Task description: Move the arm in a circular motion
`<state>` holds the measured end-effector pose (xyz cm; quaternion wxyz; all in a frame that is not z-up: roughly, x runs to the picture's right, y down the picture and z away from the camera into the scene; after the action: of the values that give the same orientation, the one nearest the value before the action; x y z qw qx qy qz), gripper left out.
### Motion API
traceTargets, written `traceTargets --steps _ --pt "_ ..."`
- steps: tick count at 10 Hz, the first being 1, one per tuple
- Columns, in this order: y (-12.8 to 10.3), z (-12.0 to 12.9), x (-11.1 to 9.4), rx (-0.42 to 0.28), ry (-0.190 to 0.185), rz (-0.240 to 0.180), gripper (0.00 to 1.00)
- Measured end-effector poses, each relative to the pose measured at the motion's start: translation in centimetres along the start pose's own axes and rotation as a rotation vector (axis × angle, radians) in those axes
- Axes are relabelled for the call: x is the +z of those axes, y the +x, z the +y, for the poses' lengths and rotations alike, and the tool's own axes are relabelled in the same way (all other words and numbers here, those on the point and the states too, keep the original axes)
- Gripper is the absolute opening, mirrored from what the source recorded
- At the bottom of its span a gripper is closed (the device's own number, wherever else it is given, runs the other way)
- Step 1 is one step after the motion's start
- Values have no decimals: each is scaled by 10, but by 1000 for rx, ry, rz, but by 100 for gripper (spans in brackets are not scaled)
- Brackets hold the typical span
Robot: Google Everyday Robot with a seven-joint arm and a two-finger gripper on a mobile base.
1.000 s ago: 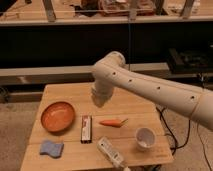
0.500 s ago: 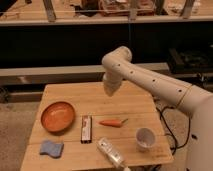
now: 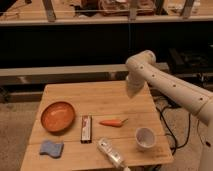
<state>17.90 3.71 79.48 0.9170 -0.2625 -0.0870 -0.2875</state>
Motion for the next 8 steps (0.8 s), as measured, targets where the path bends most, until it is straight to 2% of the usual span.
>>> traceTargets --steps 1,3,4,6,7,8 --pt "5 22 -2 37 -9 7 0" --pt "-7 70 -10 111 -24 16 0" --pt "-20 98 -16 154 -32 20 0" --pt "-41 132 -27 196 -37 19 0" --pt "-57 151 -37 210 -31 14 0" --pt "-73 159 -47 202 -18 8 0"
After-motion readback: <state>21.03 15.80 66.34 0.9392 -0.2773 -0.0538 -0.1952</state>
